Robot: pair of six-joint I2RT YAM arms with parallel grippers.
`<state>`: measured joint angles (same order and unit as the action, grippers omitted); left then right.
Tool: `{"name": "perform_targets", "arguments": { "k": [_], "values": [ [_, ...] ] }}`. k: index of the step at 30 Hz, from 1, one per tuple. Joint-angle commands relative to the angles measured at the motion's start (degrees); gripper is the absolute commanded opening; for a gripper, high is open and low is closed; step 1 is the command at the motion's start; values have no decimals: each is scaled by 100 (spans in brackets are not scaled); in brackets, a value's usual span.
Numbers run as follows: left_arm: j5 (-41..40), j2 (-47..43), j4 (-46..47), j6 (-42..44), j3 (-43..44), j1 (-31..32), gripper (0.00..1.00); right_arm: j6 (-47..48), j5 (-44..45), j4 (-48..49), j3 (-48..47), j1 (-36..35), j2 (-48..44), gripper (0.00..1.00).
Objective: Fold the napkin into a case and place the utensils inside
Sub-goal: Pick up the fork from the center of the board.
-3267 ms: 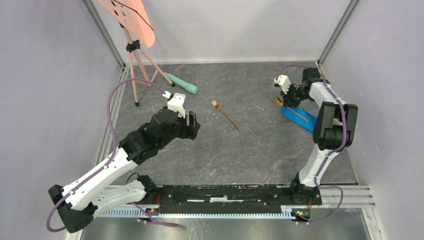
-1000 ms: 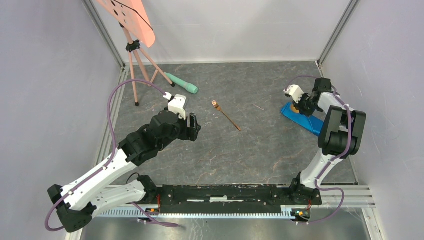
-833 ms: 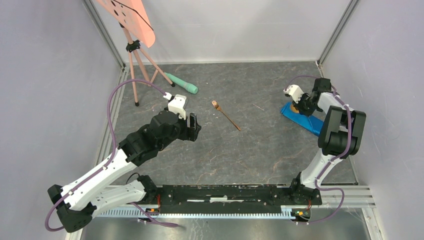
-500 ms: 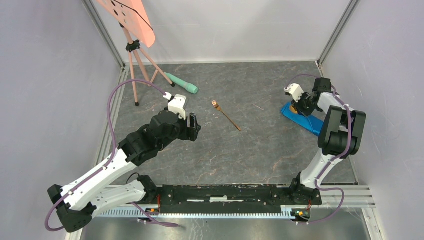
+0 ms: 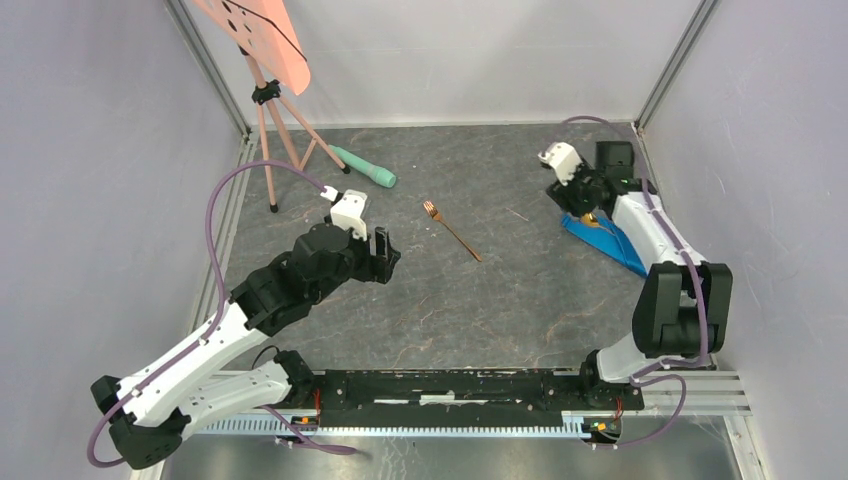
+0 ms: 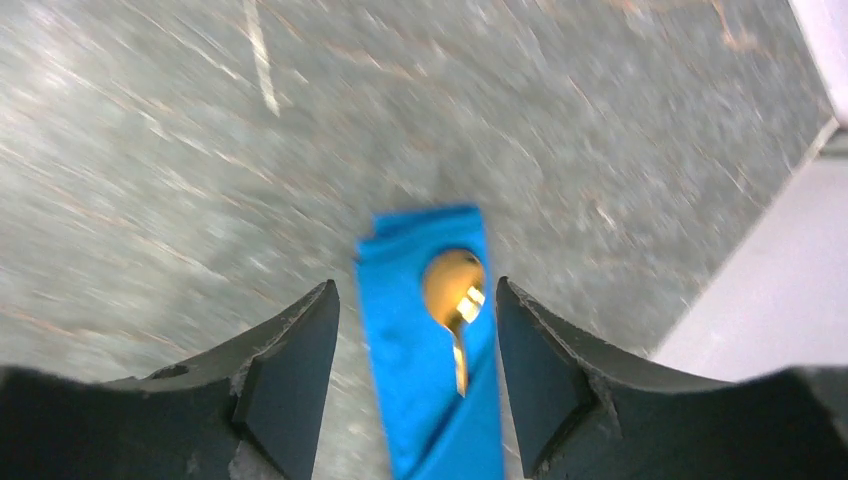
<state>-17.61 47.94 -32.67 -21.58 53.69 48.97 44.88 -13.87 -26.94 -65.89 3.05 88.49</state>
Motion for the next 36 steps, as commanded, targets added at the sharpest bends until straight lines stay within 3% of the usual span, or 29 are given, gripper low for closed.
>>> {"name": "perform_targets", "arguments": {
  "k": [1,6,13,24,36],
  "values": [
    [123,-118,230,267,-25,-108,78,-1309,-254,52,-320,-918,-10,65],
    [293,-162,278,207,-67,-386,78,-2392,-29,364,-513,-2339,383,65],
    [448,-238,338,150,-130,-732,78,-3888,590,982,-1136,-3426,1549,62],
    [559,-296,357,128,-164,-912,78,-4484,1108,476,-2628,-3785,3000,58],
    [550,-363,354,129,-175,-907,78,-4415,1193,251,-3092,-3950,3536,50]
  ]
}}
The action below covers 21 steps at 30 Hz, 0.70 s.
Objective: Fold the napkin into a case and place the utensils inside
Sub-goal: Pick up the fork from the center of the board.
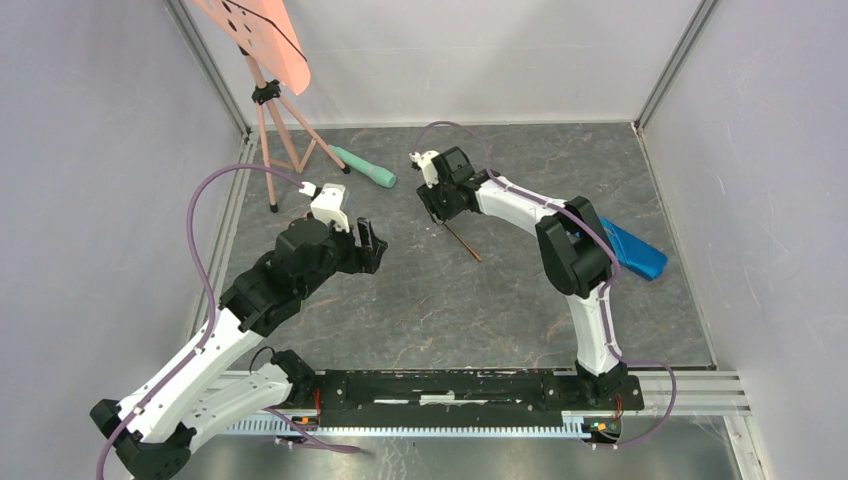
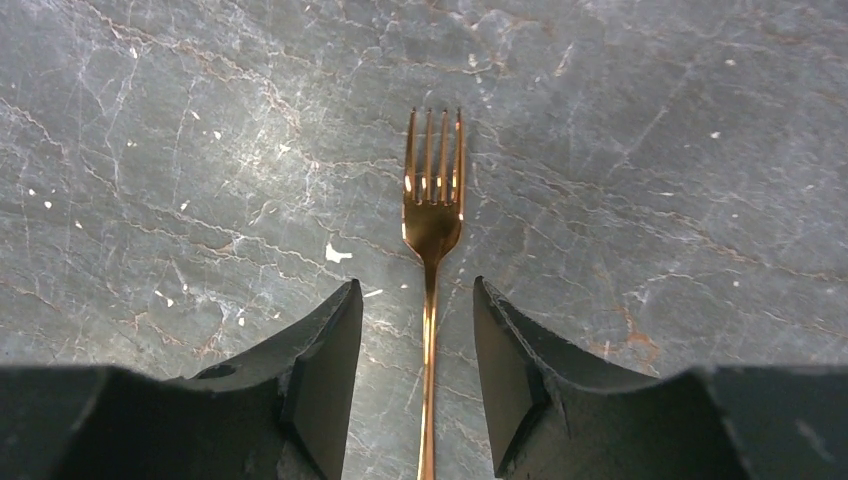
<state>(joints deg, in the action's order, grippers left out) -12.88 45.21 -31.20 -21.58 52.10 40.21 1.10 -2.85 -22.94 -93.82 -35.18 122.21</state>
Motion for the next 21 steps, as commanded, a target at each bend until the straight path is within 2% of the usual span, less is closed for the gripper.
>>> {"name": "perform_targets", "arguments": {
  "k": [1,21],
  "values": [
    [81,-95,204,132,-15,-26,78,-31,100,-161,-274,-141,182,50],
    [53,-105,185,146,-24,21,78,26,381,165,151,-174,303,45]
  ]
}}
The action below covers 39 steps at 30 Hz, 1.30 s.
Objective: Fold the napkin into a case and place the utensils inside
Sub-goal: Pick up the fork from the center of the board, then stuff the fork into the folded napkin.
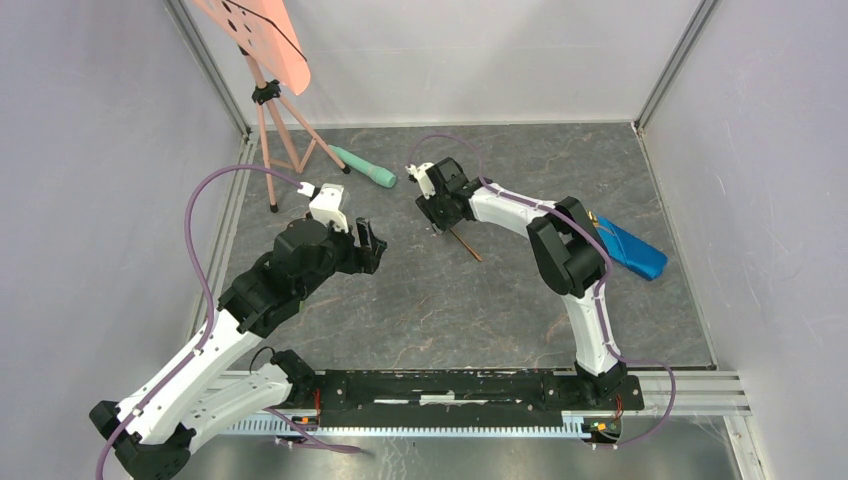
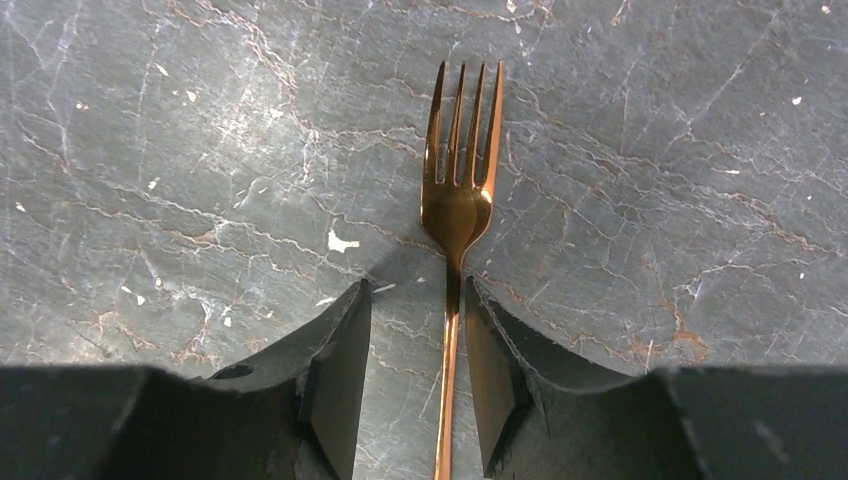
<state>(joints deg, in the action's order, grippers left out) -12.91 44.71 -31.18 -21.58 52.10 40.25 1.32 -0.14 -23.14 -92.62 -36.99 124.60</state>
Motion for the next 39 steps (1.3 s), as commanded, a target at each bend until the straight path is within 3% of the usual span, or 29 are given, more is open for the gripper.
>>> {"name": "perform_targets", "arguments": {
  "k": [1,5,11,13,14,18,23,29,34,39],
  "values": [
    [55,-50,178,141,-20,18,78,2,111,194,41,19,74,45],
    [51,-49,176,146,-21,27,78,-17,57,227,50,73,127,38],
    [35,-72,178,151,-24,27,78,100,27,190,51,147,116,19],
    [39,-72,167,154,-24,33,78,201,23,160,58,182,99,3],
    [42,-79,173,148,-24,36,78,276,28,168,87,212,59,0],
    [39,-100,167,155,-24,58,78,933,-428,274,298,280,-254,0],
    [21,-137,157,154,-16,109,78,2315,-958,404,1164,389,-1311,0],
    [-42,-172,147,172,-23,258,78,3636,-2774,-799,1421,1471,-2106,0],
    [-80,-180,139,181,-20,355,78,4592,-2908,-1412,1571,2205,-2587,0],
    [-154,-168,124,198,-23,442,78,4959,-3331,-1377,1715,3219,-2788,0]
  ]
}}
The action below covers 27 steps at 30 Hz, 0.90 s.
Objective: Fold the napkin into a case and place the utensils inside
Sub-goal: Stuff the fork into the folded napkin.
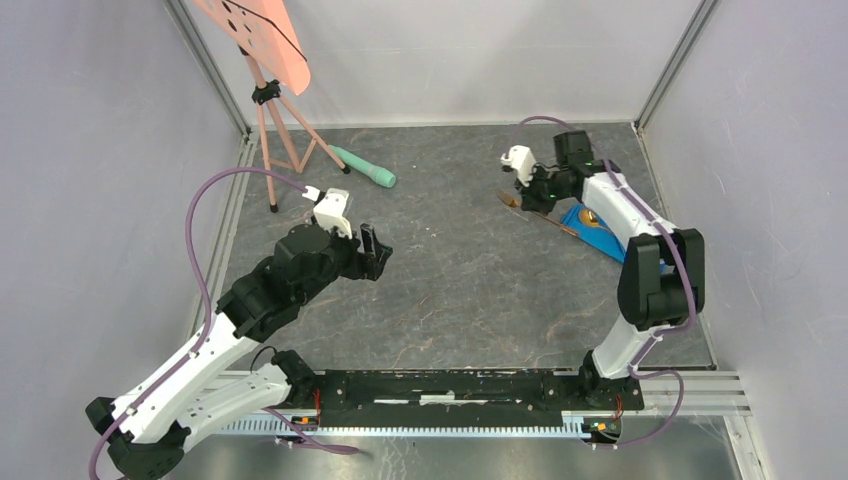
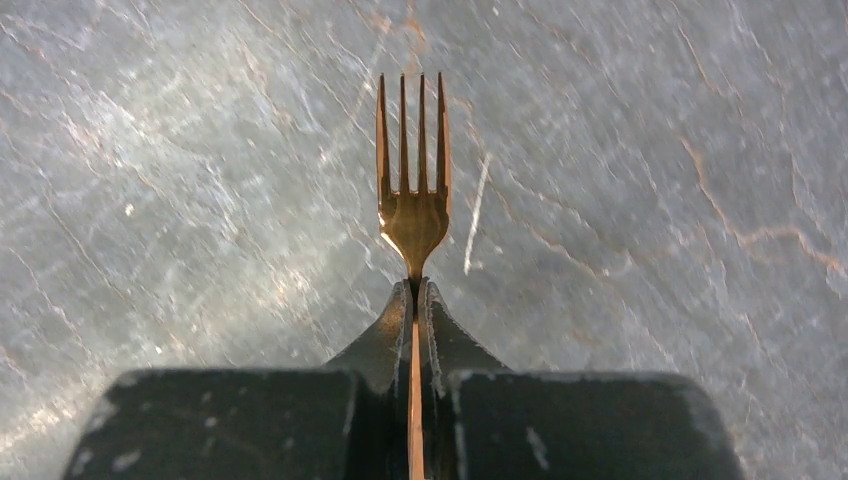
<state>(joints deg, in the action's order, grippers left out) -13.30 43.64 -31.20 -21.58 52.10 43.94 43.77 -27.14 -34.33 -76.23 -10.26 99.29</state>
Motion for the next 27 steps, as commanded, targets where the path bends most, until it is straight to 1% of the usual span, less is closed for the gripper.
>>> {"name": "perform_targets", "arguments": {
  "k": [1,8,10,13,19,27],
  "values": [
    [-129,-50,116,210,-11,96,78,805,-819,-314,28,709,-222,0],
    [-191,24,90,233,-22,167,78,1825,-1453,-634,-120,1427,87,0],
    [-215,51,88,234,-24,167,78,1964,-1495,-615,-88,1610,172,0],
    [-250,76,84,246,-15,178,78,2300,-1558,-845,-125,1840,374,1],
    [-287,146,71,256,-2,185,78,2546,-1557,-754,97,2187,443,0],
    [-388,174,44,260,7,221,81,2615,-1606,-739,130,2332,561,0]
  ]
}}
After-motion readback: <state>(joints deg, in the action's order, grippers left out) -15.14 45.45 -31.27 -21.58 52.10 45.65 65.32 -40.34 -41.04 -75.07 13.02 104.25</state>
